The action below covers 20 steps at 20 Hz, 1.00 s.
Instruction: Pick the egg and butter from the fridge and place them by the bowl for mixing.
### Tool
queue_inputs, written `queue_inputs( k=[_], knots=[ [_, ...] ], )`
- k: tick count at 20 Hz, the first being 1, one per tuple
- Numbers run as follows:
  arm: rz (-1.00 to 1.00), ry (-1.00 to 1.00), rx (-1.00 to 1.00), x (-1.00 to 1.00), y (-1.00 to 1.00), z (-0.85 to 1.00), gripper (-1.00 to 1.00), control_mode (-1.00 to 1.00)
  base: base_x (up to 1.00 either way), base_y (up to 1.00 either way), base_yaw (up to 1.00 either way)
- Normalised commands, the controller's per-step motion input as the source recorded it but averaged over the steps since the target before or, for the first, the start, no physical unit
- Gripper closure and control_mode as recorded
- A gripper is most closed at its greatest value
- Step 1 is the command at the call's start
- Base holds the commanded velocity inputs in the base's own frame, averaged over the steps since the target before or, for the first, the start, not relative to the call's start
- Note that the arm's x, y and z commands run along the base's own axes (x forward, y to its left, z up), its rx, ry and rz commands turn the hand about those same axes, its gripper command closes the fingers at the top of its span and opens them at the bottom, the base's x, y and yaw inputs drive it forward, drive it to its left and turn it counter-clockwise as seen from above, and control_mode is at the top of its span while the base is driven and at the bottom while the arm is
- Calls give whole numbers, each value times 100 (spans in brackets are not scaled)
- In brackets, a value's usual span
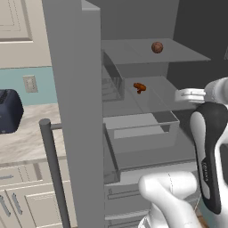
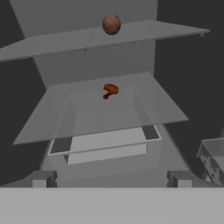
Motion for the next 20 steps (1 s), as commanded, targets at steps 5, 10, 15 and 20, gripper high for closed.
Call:
queue_inputs(
  k=[5, 10, 15, 20],
  knots=[
    [0, 0, -1, -1, 6, 14, -100, -100, 0, 0, 0],
    [1, 0, -2, 16, 2, 11, -100, -100, 0, 0, 0],
    [0, 0, -2, 21, 1, 20, -100, -100, 0, 0, 0],
    [0, 0, -2, 10, 0, 22, -100, -100, 0, 0, 0]
  ],
)
